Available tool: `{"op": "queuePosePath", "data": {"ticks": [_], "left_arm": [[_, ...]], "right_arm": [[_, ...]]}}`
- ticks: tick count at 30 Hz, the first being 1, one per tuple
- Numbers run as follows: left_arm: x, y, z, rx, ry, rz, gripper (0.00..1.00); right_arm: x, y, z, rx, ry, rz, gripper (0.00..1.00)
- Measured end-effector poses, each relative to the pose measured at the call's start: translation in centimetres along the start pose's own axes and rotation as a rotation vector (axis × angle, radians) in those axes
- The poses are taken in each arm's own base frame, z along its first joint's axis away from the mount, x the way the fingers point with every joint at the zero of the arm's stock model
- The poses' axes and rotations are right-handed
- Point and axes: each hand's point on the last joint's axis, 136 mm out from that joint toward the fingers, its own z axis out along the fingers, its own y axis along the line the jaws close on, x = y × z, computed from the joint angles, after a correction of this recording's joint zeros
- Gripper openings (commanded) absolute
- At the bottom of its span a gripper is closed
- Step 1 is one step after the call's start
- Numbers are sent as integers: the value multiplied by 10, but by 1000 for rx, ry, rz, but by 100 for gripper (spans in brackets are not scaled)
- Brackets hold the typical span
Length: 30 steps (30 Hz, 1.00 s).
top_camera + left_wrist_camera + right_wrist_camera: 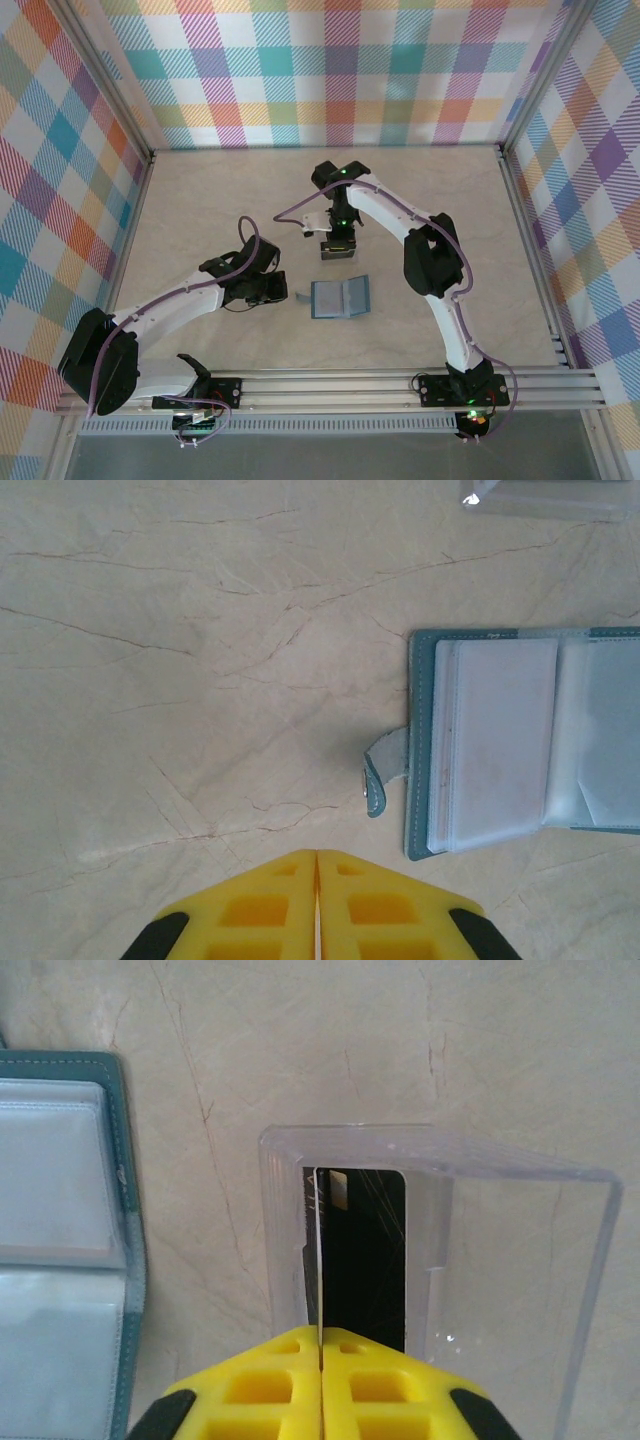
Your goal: Take the credit cards out of the card holder
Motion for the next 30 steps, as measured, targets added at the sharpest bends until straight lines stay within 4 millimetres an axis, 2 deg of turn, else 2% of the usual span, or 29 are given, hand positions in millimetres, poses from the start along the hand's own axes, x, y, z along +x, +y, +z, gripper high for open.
{"op": "queuePosePath", "data": {"ticks": [2,5,9,13,24,30], "left_arm": [[0,0,0,1,2,0,8],[0,0,0,1,2,0,9],[0,0,0,1,2,0,9],[0,0,0,2,2,-1,9],[1,-2,0,10,6,-1,9],[2,-2,2,13,17,-1,9]], "right_arm": [[-2,-2,0,7,-9,0,7],[-5,-7,0,28,-21,-5,7],[-5,-9,0,38,-18,-10,23],[-4,-18,0,80,-11,-8,32],[1,-32,-5,219,-13,-7,37],[3,-34,1,258,-24,5,40]]}}
